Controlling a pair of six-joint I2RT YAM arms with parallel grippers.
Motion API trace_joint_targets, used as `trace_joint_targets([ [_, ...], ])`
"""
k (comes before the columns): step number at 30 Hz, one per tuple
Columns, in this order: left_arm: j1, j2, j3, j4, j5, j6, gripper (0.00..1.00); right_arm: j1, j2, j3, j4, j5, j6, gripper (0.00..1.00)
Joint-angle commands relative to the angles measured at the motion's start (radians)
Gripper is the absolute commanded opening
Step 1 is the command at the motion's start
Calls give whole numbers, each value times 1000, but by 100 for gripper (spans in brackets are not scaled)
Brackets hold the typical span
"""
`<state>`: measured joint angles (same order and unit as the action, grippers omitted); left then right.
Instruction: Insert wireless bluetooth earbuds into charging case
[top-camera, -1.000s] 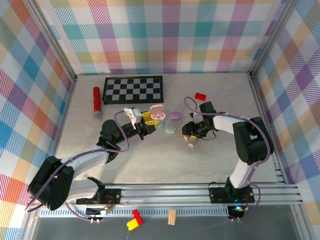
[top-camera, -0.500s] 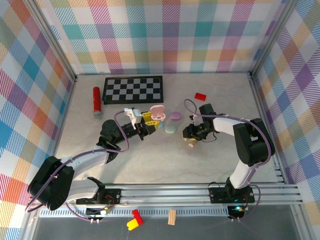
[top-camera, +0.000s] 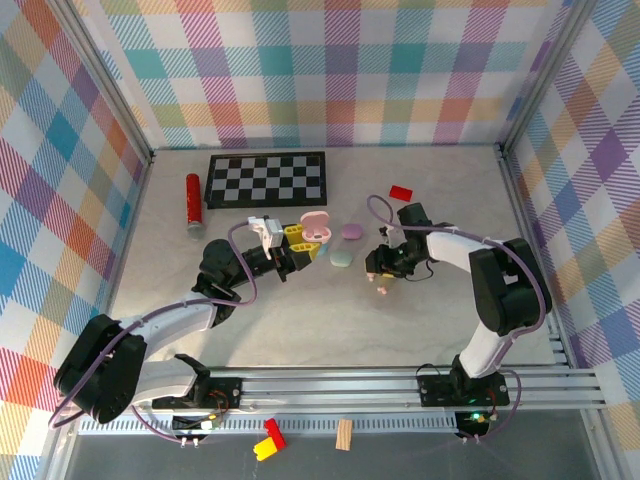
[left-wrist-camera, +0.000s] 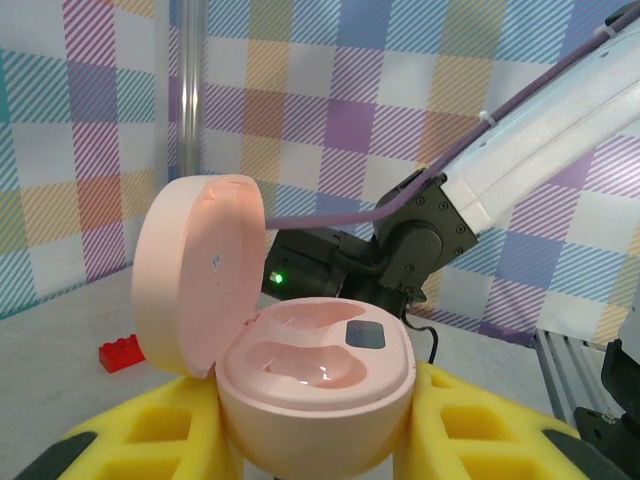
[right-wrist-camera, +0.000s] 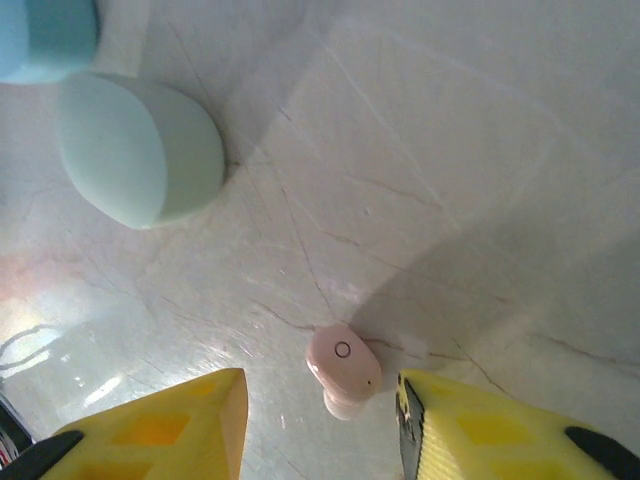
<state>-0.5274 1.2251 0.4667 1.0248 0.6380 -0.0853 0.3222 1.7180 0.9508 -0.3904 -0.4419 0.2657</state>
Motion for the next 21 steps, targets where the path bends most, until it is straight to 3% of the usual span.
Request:
trace_joint_targets([
  [1, 9, -23, -5, 20, 19, 18, 34, 6, 24, 53, -29, -9, -35, 44],
  [10, 9, -25, -11, 21, 20, 15, 34, 17, 119, 90, -47, -86, -71, 43],
  [21, 9, -27, -16, 26, 14, 13, 34, 18, 68, 30, -52, -70, -75, 39],
])
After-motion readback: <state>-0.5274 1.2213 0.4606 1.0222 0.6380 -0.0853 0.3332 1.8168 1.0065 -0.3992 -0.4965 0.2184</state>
